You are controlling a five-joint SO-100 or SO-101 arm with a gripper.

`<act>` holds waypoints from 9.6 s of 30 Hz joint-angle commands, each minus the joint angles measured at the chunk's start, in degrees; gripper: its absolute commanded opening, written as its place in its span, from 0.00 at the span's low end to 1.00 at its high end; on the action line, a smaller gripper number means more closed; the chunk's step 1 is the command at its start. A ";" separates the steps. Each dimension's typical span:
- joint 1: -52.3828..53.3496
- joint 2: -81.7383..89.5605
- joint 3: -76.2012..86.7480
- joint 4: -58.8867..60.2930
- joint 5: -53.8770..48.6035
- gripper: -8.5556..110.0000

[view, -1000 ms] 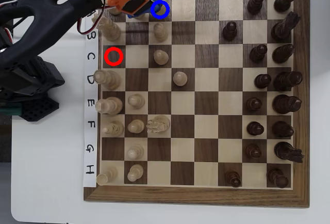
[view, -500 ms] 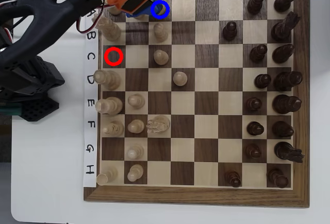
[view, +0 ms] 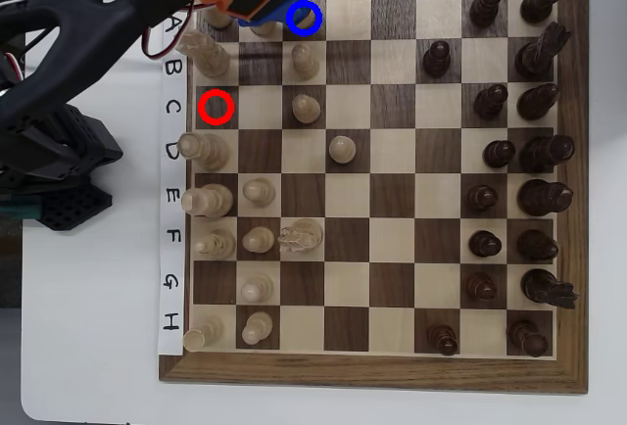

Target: Move the piece to destination

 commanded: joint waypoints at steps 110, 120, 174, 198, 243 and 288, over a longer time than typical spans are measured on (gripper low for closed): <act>125.60 107.49 76.38 -2.29 -101.69 0.07; 128.06 107.84 81.04 0.18 -102.74 0.07; 130.78 108.11 85.34 -4.04 -101.69 0.07; 132.80 108.11 85.43 -4.31 -101.34 0.07; 133.24 108.02 85.43 -4.48 -101.60 0.07; 133.24 108.02 85.43 -4.48 -101.60 0.07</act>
